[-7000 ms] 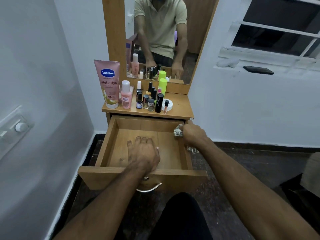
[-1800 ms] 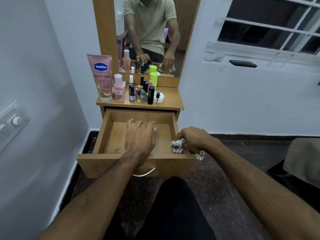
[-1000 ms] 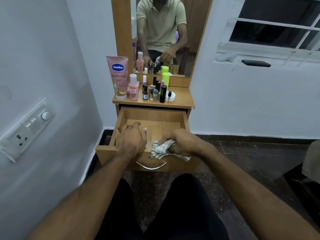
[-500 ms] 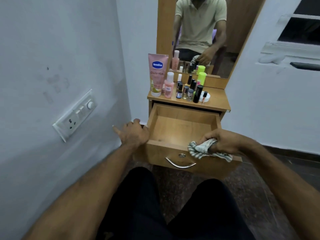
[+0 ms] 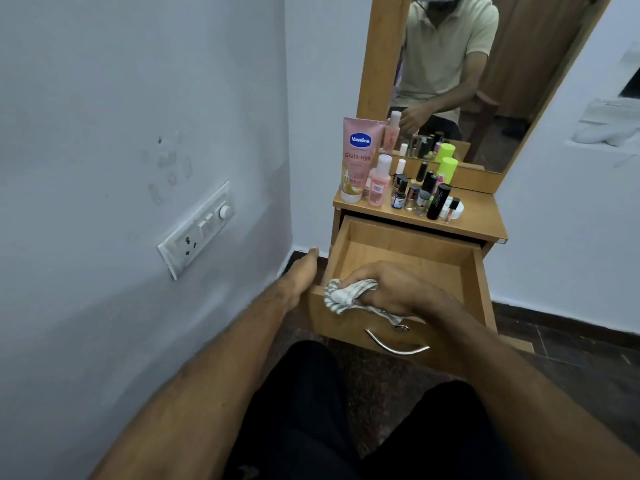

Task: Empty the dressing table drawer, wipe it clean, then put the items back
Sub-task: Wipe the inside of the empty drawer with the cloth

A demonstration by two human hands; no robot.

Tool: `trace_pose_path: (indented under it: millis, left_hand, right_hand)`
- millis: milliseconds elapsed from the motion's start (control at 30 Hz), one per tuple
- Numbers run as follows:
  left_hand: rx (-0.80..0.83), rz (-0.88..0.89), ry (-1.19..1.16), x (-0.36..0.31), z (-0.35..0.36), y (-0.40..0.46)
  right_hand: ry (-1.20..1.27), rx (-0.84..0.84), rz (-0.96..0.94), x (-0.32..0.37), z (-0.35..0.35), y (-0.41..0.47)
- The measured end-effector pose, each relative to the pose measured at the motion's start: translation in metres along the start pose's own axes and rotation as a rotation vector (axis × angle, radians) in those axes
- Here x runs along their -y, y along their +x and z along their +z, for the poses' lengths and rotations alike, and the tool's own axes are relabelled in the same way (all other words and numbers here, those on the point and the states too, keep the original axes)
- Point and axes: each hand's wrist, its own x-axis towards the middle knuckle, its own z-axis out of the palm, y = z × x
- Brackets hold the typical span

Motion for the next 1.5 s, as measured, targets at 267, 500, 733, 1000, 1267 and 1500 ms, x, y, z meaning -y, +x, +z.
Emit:
trace_pose_path:
  millis: [267, 500, 733, 1000, 1267, 1500]
  left_hand:
    - [0.078, -0.027, 0.081, 0.019, -0.028, 0.000]
    - [0.018, 0.112, 0.656, 0.044, -0.044, -0.010]
    - [0.091, 0.085, 0.654, 0.043, -0.044, -0.015]
    - [0.048, 0.092, 0.718, 0.036, -0.045, -0.012]
    - [-0.150, 0.158, 0.609, -0.012, -0.026, -0.010]
    - [-0.314, 0.156, 0.452, -0.005, 0.009, 0.003]
  right_hand:
    - [0.059, 0.047, -0.054, 0.011, 0.006, 0.010]
    - [-0.024, -0.019, -0.039, 0.012, 0.008, 0.015]
    - [-0.009, -0.049, -0.093, 0.023, 0.021, 0.028]
    - [-0.068, 0.133, -0.039, 0.011, -0.009, 0.041]
    - [-0.112, -0.093, -0.030, 0.001, 0.019, 0.053]
    - [-0.037, 0.182, -0.075, -0.011, 0.000, 0.056]
